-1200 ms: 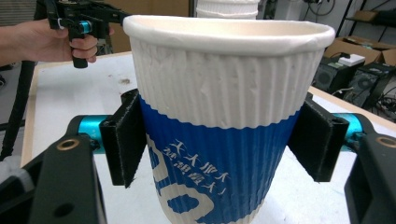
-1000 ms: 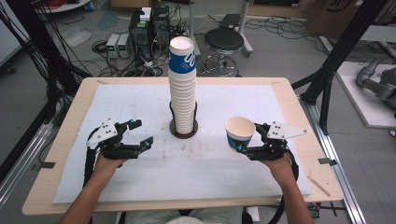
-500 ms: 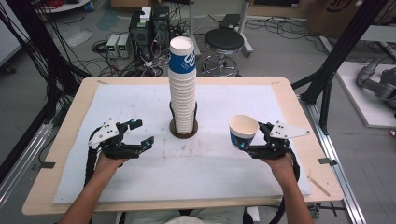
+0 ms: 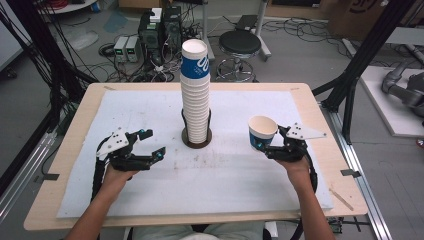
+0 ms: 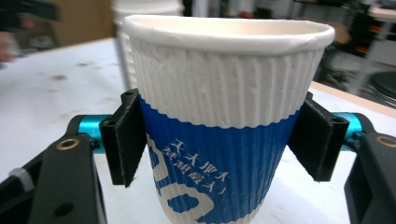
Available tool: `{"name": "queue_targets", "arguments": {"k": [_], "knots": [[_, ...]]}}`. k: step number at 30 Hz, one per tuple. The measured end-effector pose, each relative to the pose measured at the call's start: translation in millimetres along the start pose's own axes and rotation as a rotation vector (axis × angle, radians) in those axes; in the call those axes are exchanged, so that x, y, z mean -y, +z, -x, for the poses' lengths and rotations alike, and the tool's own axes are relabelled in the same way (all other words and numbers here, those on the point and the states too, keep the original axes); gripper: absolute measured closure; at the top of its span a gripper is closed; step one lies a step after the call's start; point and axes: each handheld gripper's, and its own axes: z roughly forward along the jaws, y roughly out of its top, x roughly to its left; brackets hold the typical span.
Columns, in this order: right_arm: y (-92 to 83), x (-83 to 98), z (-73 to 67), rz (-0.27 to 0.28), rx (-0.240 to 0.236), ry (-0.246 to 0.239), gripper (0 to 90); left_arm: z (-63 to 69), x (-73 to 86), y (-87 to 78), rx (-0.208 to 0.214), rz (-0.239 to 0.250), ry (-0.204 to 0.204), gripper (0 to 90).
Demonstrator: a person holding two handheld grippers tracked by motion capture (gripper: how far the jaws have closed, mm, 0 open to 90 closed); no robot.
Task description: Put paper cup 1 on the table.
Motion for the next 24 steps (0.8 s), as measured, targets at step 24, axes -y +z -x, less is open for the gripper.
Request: {"name": "queue_targets", "arguments": {"k": [24], "knots": [[5.4,37.0,43.8,-0.168,0.179,0.146,27.6,-1.0,3.7,1.5,0.004,-0.02,-0.007,18.6]]}}
